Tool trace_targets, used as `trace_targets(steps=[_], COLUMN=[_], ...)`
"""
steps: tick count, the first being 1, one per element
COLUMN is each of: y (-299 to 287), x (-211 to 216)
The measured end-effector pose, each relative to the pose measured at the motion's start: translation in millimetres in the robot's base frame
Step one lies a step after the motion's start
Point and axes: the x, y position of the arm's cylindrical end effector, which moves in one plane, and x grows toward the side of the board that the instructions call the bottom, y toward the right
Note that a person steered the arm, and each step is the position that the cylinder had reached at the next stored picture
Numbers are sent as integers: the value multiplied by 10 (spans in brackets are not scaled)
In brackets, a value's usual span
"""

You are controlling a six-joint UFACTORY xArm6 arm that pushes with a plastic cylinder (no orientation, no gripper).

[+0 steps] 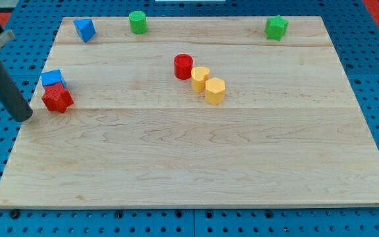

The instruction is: Move the red star to the bottom left of the red circle

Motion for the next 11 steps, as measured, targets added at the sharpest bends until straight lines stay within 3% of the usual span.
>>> trace_targets(steps=[3,5,7,9,10,11], y=[1439,1071,1068,1057,1164,1718], x=[-502,-581,-812,-733,-664,-665])
